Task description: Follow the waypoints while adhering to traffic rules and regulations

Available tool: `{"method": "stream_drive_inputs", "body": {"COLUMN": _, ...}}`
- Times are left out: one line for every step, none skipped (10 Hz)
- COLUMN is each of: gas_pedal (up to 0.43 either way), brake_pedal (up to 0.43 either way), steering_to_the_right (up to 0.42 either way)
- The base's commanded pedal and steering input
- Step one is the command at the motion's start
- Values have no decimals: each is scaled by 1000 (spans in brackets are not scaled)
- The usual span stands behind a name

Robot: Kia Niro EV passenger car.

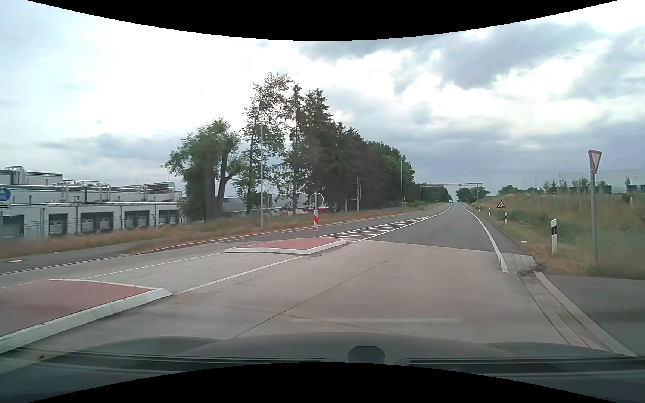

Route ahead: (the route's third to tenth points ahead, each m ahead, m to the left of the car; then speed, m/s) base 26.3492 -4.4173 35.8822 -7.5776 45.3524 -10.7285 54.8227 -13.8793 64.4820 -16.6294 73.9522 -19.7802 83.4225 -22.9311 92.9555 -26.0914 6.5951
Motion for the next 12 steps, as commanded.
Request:
{"method": "stream_drive_inputs", "body": {"gas_pedal": 220, "brake_pedal": 0, "steering_to_the_right": 162}}
{"method": "stream_drive_inputs", "body": {"gas_pedal": 220, "brake_pedal": 0, "steering_to_the_right": 160}}
{"method": "stream_drive_inputs", "body": {"gas_pedal": 280, "brake_pedal": 0, "steering_to_the_right": 160}}
{"method": "stream_drive_inputs", "body": {"gas_pedal": 287, "brake_pedal": 0, "steering_to_the_right": 160}}
{"method": "stream_drive_inputs", "body": {"gas_pedal": 287, "brake_pedal": 0, "steering_to_the_right": 160}}
{"method": "stream_drive_inputs", "body": {"gas_pedal": 287, "brake_pedal": 0, "steering_to_the_right": 160}}
{"method": "stream_drive_inputs", "body": {"gas_pedal": 287, "brake_pedal": 0, "steering_to_the_right": 149}}
{"method": "stream_drive_inputs", "body": {"gas_pedal": 299, "brake_pedal": 0, "steering_to_the_right": 136}}
{"method": "stream_drive_inputs", "body": {"gas_pedal": 319, "brake_pedal": 0, "steering_to_the_right": 117}}
{"method": "stream_drive_inputs", "body": {"gas_pedal": 319, "brake_pedal": 0, "steering_to_the_right": 99}}
{"method": "stream_drive_inputs", "body": {"gas_pedal": 319, "brake_pedal": 0, "steering_to_the_right": 82}}
{"method": "stream_drive_inputs", "body": {"gas_pedal": 319, "brake_pedal": 0, "steering_to_the_right": 66}}
